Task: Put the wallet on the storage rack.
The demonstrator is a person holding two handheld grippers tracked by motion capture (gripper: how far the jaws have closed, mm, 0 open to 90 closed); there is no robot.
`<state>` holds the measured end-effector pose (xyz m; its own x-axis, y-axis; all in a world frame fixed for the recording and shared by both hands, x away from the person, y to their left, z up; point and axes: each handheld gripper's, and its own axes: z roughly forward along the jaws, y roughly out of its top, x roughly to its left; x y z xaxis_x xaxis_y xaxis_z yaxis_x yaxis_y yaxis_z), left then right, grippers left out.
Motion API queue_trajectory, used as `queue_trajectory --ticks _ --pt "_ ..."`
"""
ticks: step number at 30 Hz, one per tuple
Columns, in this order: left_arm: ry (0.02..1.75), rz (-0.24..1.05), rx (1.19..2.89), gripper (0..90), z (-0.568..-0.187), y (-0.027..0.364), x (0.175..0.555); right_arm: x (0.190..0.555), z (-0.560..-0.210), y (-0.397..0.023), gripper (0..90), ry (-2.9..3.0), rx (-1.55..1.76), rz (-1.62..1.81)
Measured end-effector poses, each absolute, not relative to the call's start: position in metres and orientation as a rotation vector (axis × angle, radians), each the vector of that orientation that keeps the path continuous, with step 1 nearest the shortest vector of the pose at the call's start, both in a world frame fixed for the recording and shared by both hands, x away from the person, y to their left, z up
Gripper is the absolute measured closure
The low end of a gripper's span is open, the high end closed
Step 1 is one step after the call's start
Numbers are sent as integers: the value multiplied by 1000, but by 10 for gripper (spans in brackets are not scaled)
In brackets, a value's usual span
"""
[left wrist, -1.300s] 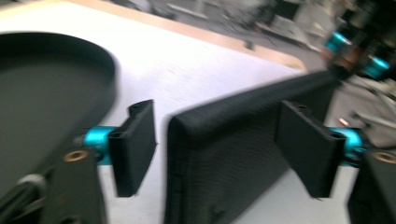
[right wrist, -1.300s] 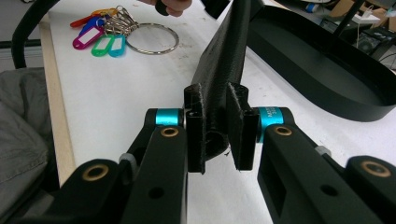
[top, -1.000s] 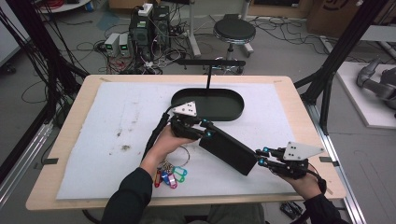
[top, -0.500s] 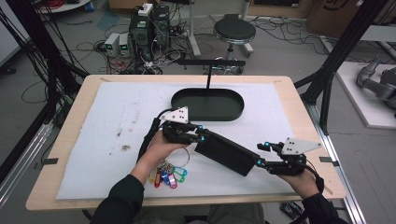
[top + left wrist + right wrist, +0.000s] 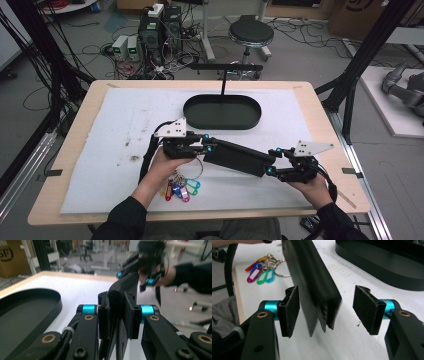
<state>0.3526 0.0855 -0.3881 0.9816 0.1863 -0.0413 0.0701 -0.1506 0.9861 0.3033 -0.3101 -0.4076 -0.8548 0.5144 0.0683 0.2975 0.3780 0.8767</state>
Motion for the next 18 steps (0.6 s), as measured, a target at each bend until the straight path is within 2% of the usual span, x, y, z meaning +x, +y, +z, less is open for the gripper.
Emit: queue_trajectory --ticks 13,18 --pt "277 161 1619 761 -385 105 336 316 -399 -299 478 2323 748 1740" --pt "290 175 1618 761 -388 107 331 316 -398 -290 579 2342 696 1733"
